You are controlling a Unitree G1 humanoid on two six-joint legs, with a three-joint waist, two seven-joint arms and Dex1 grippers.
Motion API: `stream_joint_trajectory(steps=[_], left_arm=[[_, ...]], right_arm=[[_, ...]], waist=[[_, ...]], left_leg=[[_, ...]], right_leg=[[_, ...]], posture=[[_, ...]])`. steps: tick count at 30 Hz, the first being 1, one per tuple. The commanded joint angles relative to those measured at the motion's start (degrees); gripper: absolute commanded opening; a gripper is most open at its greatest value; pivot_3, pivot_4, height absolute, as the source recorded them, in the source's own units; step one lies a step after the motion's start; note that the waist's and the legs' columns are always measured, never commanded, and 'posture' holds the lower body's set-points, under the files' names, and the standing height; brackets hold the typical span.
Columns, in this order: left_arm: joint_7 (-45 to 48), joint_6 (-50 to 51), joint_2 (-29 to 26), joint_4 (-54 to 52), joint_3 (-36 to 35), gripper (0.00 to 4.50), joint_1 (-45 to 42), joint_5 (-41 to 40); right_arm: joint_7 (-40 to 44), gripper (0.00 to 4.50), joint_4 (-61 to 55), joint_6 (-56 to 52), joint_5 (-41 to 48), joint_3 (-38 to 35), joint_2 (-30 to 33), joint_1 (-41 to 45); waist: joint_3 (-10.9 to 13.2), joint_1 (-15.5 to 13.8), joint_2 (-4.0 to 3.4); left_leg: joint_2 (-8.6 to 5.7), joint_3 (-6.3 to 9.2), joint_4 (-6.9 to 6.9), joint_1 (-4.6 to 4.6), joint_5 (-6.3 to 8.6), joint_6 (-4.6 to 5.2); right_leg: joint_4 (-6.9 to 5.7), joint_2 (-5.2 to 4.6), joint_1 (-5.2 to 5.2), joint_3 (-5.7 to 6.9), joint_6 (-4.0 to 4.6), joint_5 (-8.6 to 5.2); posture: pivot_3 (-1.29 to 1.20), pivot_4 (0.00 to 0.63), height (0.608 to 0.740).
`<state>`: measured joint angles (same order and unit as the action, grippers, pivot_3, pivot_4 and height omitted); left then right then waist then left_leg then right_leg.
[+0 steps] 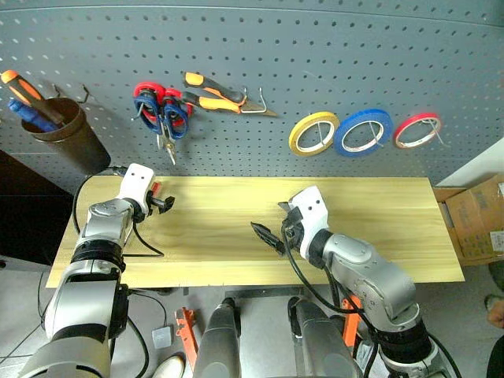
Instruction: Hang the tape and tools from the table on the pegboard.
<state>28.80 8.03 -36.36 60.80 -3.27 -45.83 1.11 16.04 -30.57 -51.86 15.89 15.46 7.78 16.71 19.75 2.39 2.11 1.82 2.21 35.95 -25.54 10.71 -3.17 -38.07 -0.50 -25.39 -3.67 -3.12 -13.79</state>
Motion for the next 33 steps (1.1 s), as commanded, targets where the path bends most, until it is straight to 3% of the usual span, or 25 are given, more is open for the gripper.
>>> stream_joint_trajectory(steps=[1,22,30,33], left_arm=[[-1.17,0.16,-1.54,2.00,-1.71,4.48,-0.69,-0.50],[-3.20,1.24,-2.09,6.78,-5.30,4.48,-0.47,-2.24],[2.72,3.24,-1.49,10.18,-3.19,4.48,-2.40,-0.91],[3.52,3.50,-1.54,11.20,-2.71,3.83,-3.08,-0.58]], right_arm=[[-0.56,4.50,-4.03,-0.99,1.37,-0.61,-0.56,-0.73],[-2.08,4.50,-6.60,-4.08,2.43,-3.38,0.00,-1.66],[-2.82,4.50,-7.25,-5.16,2.67,-4.34,0.07,-1.90],[-2.98,4.50,-7.38,-5.44,2.63,-4.62,0.19,-1.93]], waist=[[0.44,0.14,-0.01],[1.83,-0.03,-0.06],[1.88,0.07,-0.11],[1.89,0.07,-0.11]], left_leg=[[0.00,0.01,0.00,0.00,0.00,0.00],[-0.02,0.01,-0.01,-0.10,-0.02,-0.05],[-0.03,-0.02,-0.05,-0.12,-0.02,-0.06],[-0.03,-0.02,-0.05,-0.12,-0.02,-0.06]], right_leg=[[0.00,0.01,0.00,0.01,0.00,0.00],[0.06,-0.03,-0.08,0.01,-0.06,-0.03],[0.09,-0.03,-0.11,-0.01,-0.08,-0.05],[0.09,-0.03,-0.12,-0.02,-0.10,-0.06]], posture=[[-0.01,0.427,0.740],[-0.03,0.437,0.740],[-0.04,0.441,0.740],[-0.05,0.445,0.740]])
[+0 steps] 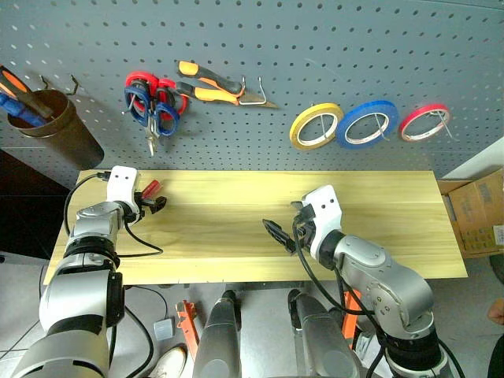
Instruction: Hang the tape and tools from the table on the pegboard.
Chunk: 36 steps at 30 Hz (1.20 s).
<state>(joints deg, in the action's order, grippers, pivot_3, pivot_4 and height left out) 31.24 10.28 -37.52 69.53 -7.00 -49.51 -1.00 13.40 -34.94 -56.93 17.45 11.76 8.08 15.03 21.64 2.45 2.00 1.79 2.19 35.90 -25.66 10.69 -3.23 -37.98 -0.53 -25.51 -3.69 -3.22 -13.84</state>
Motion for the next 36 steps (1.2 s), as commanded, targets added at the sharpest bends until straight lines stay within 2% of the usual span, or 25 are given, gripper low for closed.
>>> stream_joint_trajectory(steps=[1,8,9,17,22,26,31,34,36], left_arm=[[1.53,1.37,-0.32,2.62,1.16,3.52,0.39,1.58],[2.43,1.61,-0.03,2.65,1.33,1.00,0.49,1.66],[2.60,1.63,-0.01,2.60,1.33,0.83,0.62,1.69],[3.71,1.43,0.33,1.52,1.47,0.83,1.31,1.88],[4.60,1.53,0.98,-3.17,1.53,0.83,4.27,1.27],[4.92,5.35,2.32,-16.25,1.17,0.83,12.16,-0.56],[1.49,19.74,6.02,-49.03,-0.98,0.83,28.57,-5.68],[-1.79,24.90,8.28,-58.55,-2.81,0.83,32.22,-7.42],[-3.47,26.86,9.10,-60.94,-3.72,0.83,32.78,-8.11]], right_arm=[[-0.44,4.50,-3.21,-0.52,1.11,-1.10,-0.01,-0.38],[-0.99,4.50,-3.74,-0.90,1.35,-1.65,0.29,-0.91],[-1.07,4.50,-3.65,-0.88,1.36,-1.64,0.26,-0.83],[-0.86,4.50,-2.77,-0.30,1.55,-2.08,0.66,-0.23],[0.01,4.50,-3.85,0.07,2.60,-3.01,1.14,-0.71],[1.73,4.50,-4.56,0.83,4.51,-4.40,2.02,-1.44],[6.33,4.50,-7.80,0.92,10.58,-8.46,3.80,-2.87],[8.53,4.50,-7.72,1.87,13.06,-9.43,4.99,-2.74],[9.70,4.50,-7.08,2.38,14.61,-9.45,5.19,-2.04]], waist=[[0.01,0.06,0.00],[0.02,0.74,-0.03],[0.03,0.81,-0.05],[0.05,0.81,-0.09],[0.04,0.82,-0.08],[-0.01,0.84,-0.11],[-0.15,0.83,-0.19],[-0.26,0.61,-0.10],[-0.35,0.47,0.01]], left_leg=[[0.00,0.00,0.00,0.00,0.00,0.00],[0.01,-0.01,-0.01,0.00,0.00,0.00],[0.01,-0.01,-0.01,0.00,0.00,0.00],[0.00,-0.06,-0.06,0.00,0.00,-0.01],[-0.03,-0.12,-0.09,0.00,0.00,-0.01],[-0.04,-0.19,-0.13,-0.01,0.01,-0.04],[-0.01,-0.21,-0.18,-0.01,0.02,-0.06],[-0.08,-0.19,-0.14,-0.04,0.02,-0.05],[-0.10,-0.10,-0.07,-0.09,0.01,-0.05]], right_leg=[[0.00,0.00,0.00,-0.01,0.00,0.00],[-0.01,0.00,-0.02,-0.02,0.00,0.00],[-0.01,0.00,-0.02,-0.03,0.00,0.00],[0.02,-0.02,-0.04,-0.06,-0.02,-0.01],[0.05,-0.08,-0.05,-0.09,-0.04,-0.02],[0.06,-0.19,-0.05,-0.11,-0.04,-0.02],[0.02,-0.53,-0.05,-0.15,-0.14,-0.08],[0.04,-0.59,-0.03,-0.14,-0.20,-0.10],[0.04,-0.54,-0.02,-0.03,-0.21,-0.09]], posture=[[-0.06,0.444,0.740],[-0.06,0.440,0.740],[-0.06,0.439,0.740],[-0.07,0.427,0.740],[-0.08,0.402,0.740],[-0.07,0.380,0.740],[-0.06,0.346,0.740],[-0.04,0.320,0.740],[-0.02,0.303,0.740]])
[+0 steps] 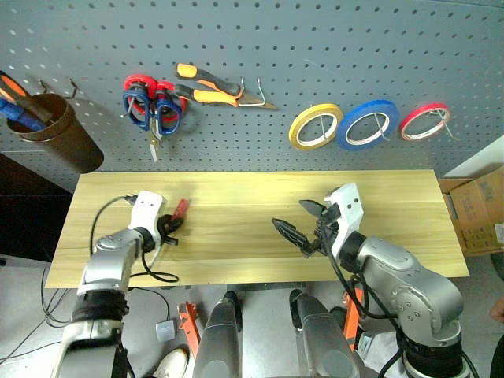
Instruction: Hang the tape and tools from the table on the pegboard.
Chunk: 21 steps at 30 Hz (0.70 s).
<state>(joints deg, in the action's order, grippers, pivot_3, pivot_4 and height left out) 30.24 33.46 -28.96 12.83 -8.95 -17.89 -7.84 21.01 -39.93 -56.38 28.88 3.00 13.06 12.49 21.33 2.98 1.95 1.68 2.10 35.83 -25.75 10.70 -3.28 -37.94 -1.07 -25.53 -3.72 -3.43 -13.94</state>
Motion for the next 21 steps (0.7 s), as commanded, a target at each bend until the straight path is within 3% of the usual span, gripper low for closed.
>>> stream_joint_trajectory(steps=[1,7,13,21], left_arm=[[-3.07,3.91,0.68,-4.53,-2.06,0.83,1.13,-1.37],[-6.56,2.27,1.67,-18.92,-2.77,0.83,7.02,-1.77],[-15.86,1.10,4.50,-35.94,-7.10,0.83,4.73,-0.30],[-23.54,-5.01,3.01,-37.62,-7.99,0.83,-5.02,4.77]], right_arm=[[2.65,4.50,-1.45,2.25,3.91,-0.49,0.02,1.08],[5.38,4.50,-1.58,1.38,14.05,-2.81,-1.36,3.87],[4.30,4.50,1.21,2.92,21.87,-6.27,-2.80,8.69],[3.49,4.50,8.50,10.73,18.38,-3.25,-6.28,15.25]], waist=[[-0.10,-0.06,0.13],[-1.66,-0.10,0.77],[-4.15,-1.79,1.15],[-8.08,-3.69,1.13]], left_leg=[[-0.04,0.02,0.03,-0.01,-0.02,-0.01],[0.00,0.09,0.00,-0.15,-0.04,-0.08],[-0.07,0.36,-0.01,-0.26,-0.04,-0.13],[-0.11,0.77,0.01,-0.12,-0.20,-0.30]], right_leg=[[-0.01,0.04,0.00,0.05,-0.02,0.01],[0.02,0.06,-0.07,0.22,0.26,0.23],[0.06,-0.01,0.00,0.53,0.32,0.27],[0.32,0.14,0.39,1.12,0.53,0.39]], posture=[[-0.01,0.291,0.740],[0.05,0.220,0.740],[0.13,0.143,0.740],[0.20,0.073,0.740]])
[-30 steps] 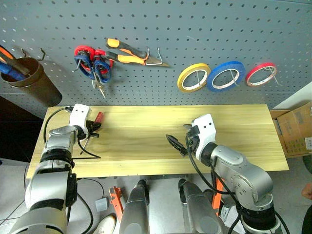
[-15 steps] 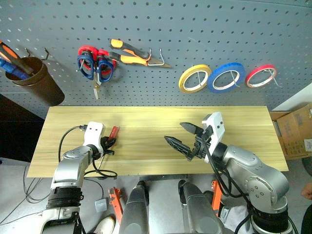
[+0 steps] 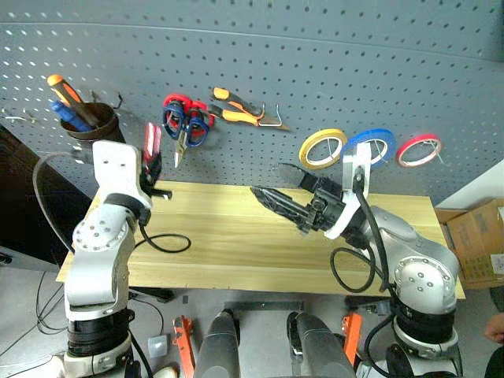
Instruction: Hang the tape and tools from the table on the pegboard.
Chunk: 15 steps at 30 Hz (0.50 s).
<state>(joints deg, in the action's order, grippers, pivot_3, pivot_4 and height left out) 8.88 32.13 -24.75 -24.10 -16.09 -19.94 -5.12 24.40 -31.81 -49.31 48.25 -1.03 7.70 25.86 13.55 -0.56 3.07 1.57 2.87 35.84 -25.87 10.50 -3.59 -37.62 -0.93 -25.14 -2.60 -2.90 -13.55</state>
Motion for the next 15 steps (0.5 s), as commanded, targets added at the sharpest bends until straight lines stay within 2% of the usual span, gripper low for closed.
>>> stream_joint_trajectory(steps=[1,8,12,15], left_arm=[[-3.01,-4.75,-1.45,0.85,-1.23,0.83,-4.81,2.51],[-3.83,-13.67,-5.04,22.01,-2.77,0.83,-21.15,1.80],[-2.37,-20.22,-7.28,38.41,-3.99,0.83,-30.50,-0.01],[0.21,-24.58,-7.90,49.95,-4.12,0.83,-36.44,-1.93]], right_arm=[[0.34,4.50,1.18,4.68,-1.43,1.32,-1.29,2.59],[1.17,4.50,8.63,11.66,-3.21,2.26,-5.89,11.18],[0.92,4.50,11.69,14.54,-5.09,3.41,-7.96,14.18],[0.96,4.50,12.53,15.95,-6.01,4.05,-8.61,14.17]], waist=[[-0.80,-0.44,-0.03],[-3.32,-1.19,0.01],[-4.17,-1.19,-0.01],[-4.81,-1.23,0.04]], left_leg=[[0.01,0.02,0.00,0.04,-0.01,-0.01],[0.14,0.13,0.02,0.19,-0.30,-0.16],[0.16,0.12,-0.10,0.99,-0.32,-0.15],[0.24,0.12,-0.18,1.06,-0.32,-0.14]], right_leg=[[-0.01,0.02,0.04,0.01,0.00,0.00],[-0.07,0.28,0.16,0.09,0.29,0.22],[0.10,0.32,1.00,0.11,0.27,0.23],[0.40,0.38,1.14,0.12,0.26,0.31]], posture=[[0.20,0.063,0.740],[0.19,0.026,0.740],[0.18,0.016,0.740],[0.17,0.014,0.740]])
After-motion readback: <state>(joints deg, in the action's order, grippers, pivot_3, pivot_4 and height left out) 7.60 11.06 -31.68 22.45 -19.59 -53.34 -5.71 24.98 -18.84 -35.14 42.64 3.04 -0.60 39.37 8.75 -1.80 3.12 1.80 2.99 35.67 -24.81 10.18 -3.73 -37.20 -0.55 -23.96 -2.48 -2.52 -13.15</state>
